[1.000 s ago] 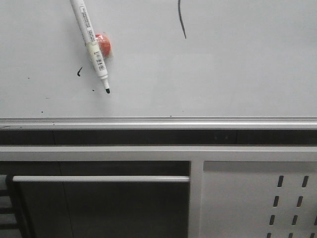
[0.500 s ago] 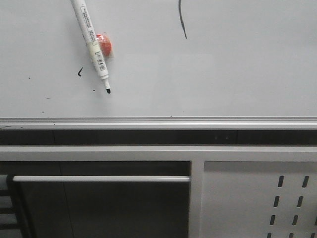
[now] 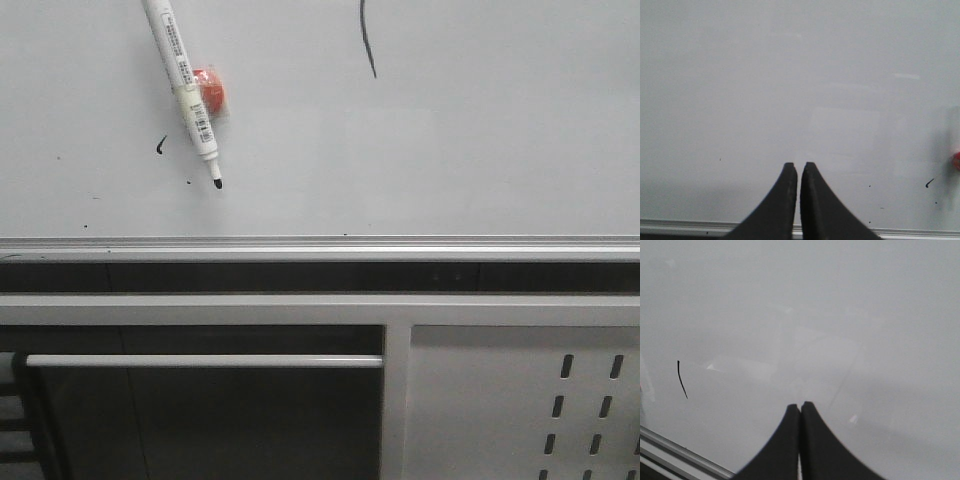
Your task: Write number 1 on whiteboard
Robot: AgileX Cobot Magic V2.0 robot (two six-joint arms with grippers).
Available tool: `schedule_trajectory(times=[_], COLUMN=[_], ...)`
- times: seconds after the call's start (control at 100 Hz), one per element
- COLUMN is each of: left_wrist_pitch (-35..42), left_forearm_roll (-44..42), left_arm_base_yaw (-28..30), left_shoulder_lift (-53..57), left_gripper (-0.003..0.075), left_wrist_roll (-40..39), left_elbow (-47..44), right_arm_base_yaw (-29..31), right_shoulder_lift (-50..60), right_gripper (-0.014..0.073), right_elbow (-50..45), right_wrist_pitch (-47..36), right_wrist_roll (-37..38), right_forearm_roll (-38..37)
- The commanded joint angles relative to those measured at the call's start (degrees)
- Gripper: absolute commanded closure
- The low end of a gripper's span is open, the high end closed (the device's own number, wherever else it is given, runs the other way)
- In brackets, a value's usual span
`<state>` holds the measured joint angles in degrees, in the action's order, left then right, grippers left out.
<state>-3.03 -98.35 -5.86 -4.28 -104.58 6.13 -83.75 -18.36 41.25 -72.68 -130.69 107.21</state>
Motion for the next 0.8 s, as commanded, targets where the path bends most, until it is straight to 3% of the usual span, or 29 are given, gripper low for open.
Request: schedule_trajectory(times=[0.0, 0.02, 0.07, 0.12, 0.19, 0.43, 0.48, 0.58, 0.63, 0.68, 0.79], left_wrist_pitch=[-7.8, -11.0, -22.0, -28.9, -27.7, -24.1, -20.7, -6.2, -0.2, 4.6, 8.7], left_forearm_roll=[24.5, 34.5, 58.6, 65.5, 63.2, 57.1, 55.1, 53.3, 57.0, 65.2, 91.9], left_arm_base_yaw=[0.3, 0.3, 0.6, 0.6, 0.3, 0.0, 0.0, 0.0, 0.0, 0.0, 0.0], left_shoulder_lift=[-0.3, -0.3, 0.1, 0.2, 0.2, 0.2, 0.2, 0.2, 0.2, 0.2, 0.2], left_gripper=[0.0738, 0.0738, 0.0738, 0.0738, 0.0738, 0.0738, 0.0738, 0.0738, 0.0738, 0.0738, 0.0738], left_wrist_roll=[19.3, 24.4, 46.0, 52.6, 49.5, 49.3, 49.3, 51.0, 55.8, 65.6, 87.3], left_elbow=[1.9, 2.4, 4.6, 5.6, 5.5, 5.4, 5.1, 2.3, 0.9, -1.1, -4.4], right_arm_base_yaw=[0.1, 0.1, 0.1, 0.1, 0.1, 0.1, 0.1, 0.1, 0.1, 0.1, 0.1], right_shoulder_lift=[-0.8, -0.8, -0.8, -0.8, -0.8, -0.8, -0.8, -0.8, -0.8, -0.8, -0.8], right_gripper=[0.0665, 0.0665, 0.0665, 0.0665, 0.0665, 0.0665, 0.0665, 0.0665, 0.0665, 0.0665, 0.0665], right_elbow=[1.7, 1.7, 1.7, 1.7, 1.7, 1.7, 1.7, 1.7, 1.7, 1.7, 1.7], right_wrist_pitch=[-1.7, -1.7, -1.7, -1.7, -1.7, -1.7, -1.7, -1.7, -1.6, -1.6, -1.6], right_wrist_roll=[-0.4, -0.4, -0.4, -0.4, -0.4, -0.4, -0.4, -0.4, -0.4, -0.4, -0.4], right_forearm_roll=[-0.9, -0.9, -0.9, -0.9, -0.9, -0.9, -0.9, -0.9, -0.9, -0.9, -0.9])
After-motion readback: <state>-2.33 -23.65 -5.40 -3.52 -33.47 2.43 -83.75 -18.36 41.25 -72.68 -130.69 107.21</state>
